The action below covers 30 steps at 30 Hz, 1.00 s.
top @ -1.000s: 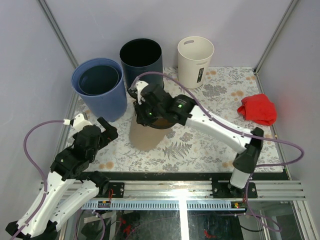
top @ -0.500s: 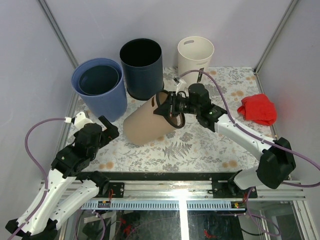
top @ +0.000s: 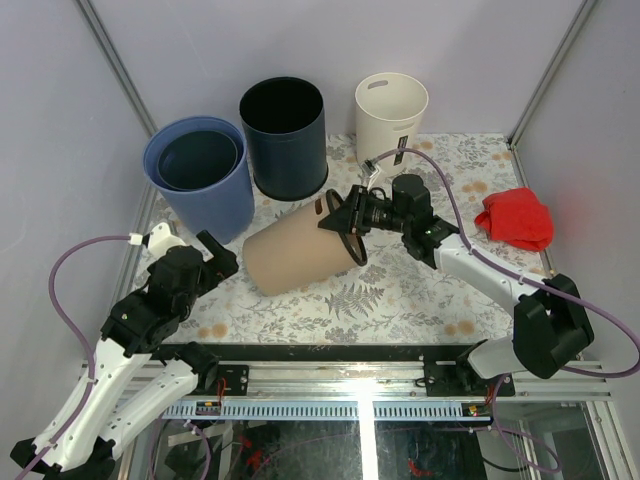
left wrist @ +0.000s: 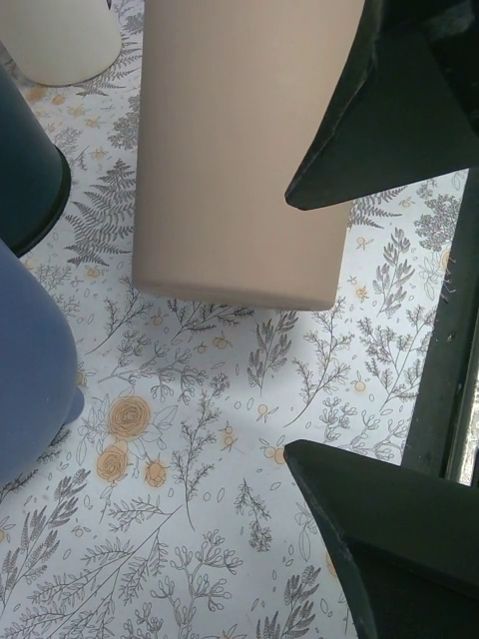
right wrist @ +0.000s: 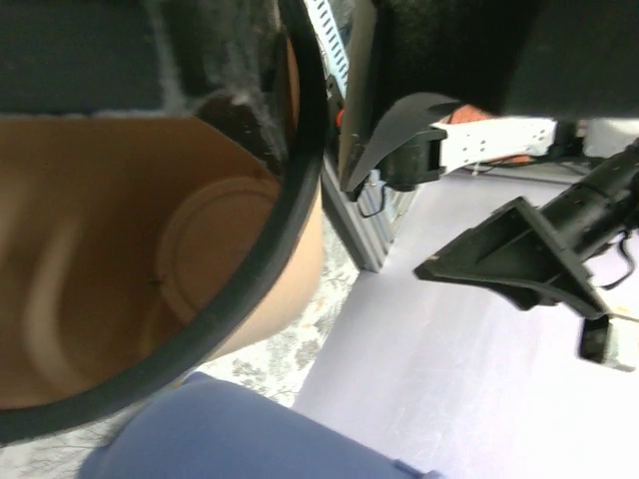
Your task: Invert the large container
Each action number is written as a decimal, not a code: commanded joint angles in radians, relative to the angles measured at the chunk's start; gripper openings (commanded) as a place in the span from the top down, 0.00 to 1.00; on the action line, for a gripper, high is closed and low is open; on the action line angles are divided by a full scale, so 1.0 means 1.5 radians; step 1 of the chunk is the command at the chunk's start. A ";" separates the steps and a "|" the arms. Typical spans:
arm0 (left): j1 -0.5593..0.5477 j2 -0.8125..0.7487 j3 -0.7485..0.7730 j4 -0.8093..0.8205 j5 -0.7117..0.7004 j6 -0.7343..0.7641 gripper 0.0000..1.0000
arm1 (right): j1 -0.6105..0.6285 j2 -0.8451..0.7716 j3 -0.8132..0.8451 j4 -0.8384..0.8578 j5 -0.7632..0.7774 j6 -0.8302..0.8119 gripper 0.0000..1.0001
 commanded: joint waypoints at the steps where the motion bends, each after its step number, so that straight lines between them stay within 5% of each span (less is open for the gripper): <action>1: -0.001 0.003 0.009 0.007 0.006 0.005 0.00 | -0.011 -0.031 0.014 -0.088 0.070 -0.084 0.63; 12: 0.000 0.018 0.002 0.019 0.015 0.009 0.00 | -0.013 0.010 0.089 -0.284 0.229 -0.198 0.50; 30: 0.000 0.007 -0.004 0.016 0.010 0.013 0.00 | -0.013 0.174 0.263 -0.344 0.411 -0.310 0.59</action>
